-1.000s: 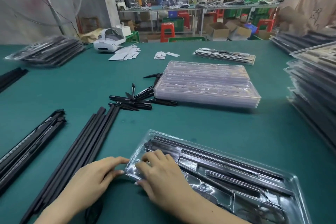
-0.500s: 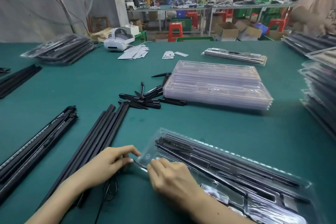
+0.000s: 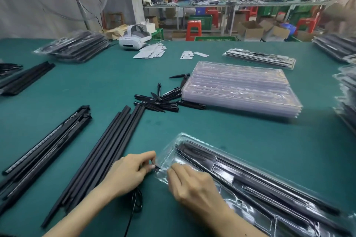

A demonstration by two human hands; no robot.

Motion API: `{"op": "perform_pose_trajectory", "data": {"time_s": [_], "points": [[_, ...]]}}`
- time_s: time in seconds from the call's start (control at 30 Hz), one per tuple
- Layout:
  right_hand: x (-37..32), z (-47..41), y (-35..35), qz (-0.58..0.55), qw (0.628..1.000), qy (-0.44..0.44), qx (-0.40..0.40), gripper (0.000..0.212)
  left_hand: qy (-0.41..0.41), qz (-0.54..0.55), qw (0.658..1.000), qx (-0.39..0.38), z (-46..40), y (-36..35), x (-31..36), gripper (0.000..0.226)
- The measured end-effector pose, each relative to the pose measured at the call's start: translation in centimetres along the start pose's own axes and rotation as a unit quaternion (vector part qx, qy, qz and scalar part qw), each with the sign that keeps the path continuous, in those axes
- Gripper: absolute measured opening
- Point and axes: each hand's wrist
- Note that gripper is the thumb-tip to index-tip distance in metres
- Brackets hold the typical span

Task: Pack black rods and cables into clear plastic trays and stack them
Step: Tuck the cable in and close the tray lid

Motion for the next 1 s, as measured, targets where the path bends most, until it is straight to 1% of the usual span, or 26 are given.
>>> {"op": "perform_pose_trajectory", "data": {"time_s": [0.07,0.13,0.2,0.27,0.33,0.4,0.5,0.57,0.67,0.73,0.77,0.83,0.9,0.93,1.0], "points": [[-0.1,0.3,0.0,0.003,0.999,0.032,-0.018,0.024,0.013,0.077,0.996,-0.044,-0.5,0.3,-0.3,0.006],[-0.4,0.8,-0.1,-0.010,0.998,0.053,-0.034,0.026,0.019,0.168,0.981,-0.095,-0.8,1.1,-0.7,0.011],[-0.4,1.1,0.0,-0.039,0.997,0.052,-0.050,0.021,0.022,0.205,0.972,-0.111,-0.9,1.5,-0.8,0.014],[0.1,1.1,0.2,-0.055,0.995,0.059,-0.060,0.020,0.028,0.217,0.970,-0.105,-1.2,1.5,-0.6,0.011],[0.7,1.2,0.3,-0.072,0.993,0.067,-0.060,0.019,0.025,0.209,0.972,-0.104,-1.4,1.3,-0.4,0.014],[0.9,1.5,0.3,-0.086,0.994,0.046,-0.049,0.018,-0.003,0.170,0.978,-0.117,-1.4,1.4,-0.3,0.022],[0.7,1.9,0.1,-0.093,0.994,0.018,-0.045,0.016,-0.049,0.124,0.981,-0.138,-0.7,1.8,-0.6,0.018],[0.7,1.9,0.2,-0.099,0.993,0.017,-0.062,0.014,-0.068,0.110,0.984,-0.126,-0.4,2.0,-0.7,0.022],[1.1,1.5,0.6,-0.106,0.989,0.026,-0.098,0.010,-0.084,0.108,0.985,-0.108,-0.3,2.1,-0.5,0.033],[1.3,1.5,0.8,-0.117,0.986,0.032,-0.114,0.009,-0.080,0.116,0.983,-0.117,-0.2,2.1,-0.6,0.032],[1.3,1.5,0.9,-0.125,0.984,0.034,-0.122,0.009,-0.079,0.128,0.981,-0.122,-0.2,2.2,-0.5,0.026],[1.2,1.4,1.2,-0.140,0.978,0.035,-0.149,0.007,-0.039,0.180,0.974,-0.128,-0.2,2.2,-0.3,0.003],[1.5,1.2,1.4,-0.174,0.966,0.015,-0.188,0.004,0.038,0.248,0.960,-0.124,-0.6,1.7,0.3,0.024],[1.8,0.9,1.5,-0.217,0.952,-0.010,-0.217,0.005,0.068,0.250,0.958,-0.125,-0.8,1.4,0.6,0.026],[3.0,0.1,1.4,-0.322,0.902,-0.077,-0.276,0.015,0.092,0.218,0.963,-0.131,-1.4,0.7,0.8,0.015]]}}
Point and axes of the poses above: each hand's wrist, its own z-axis away from the middle knuckle, its own y-axis out of the back of the hand, x = y × z, and after that the axes turned 11 degrees about x, right-handed
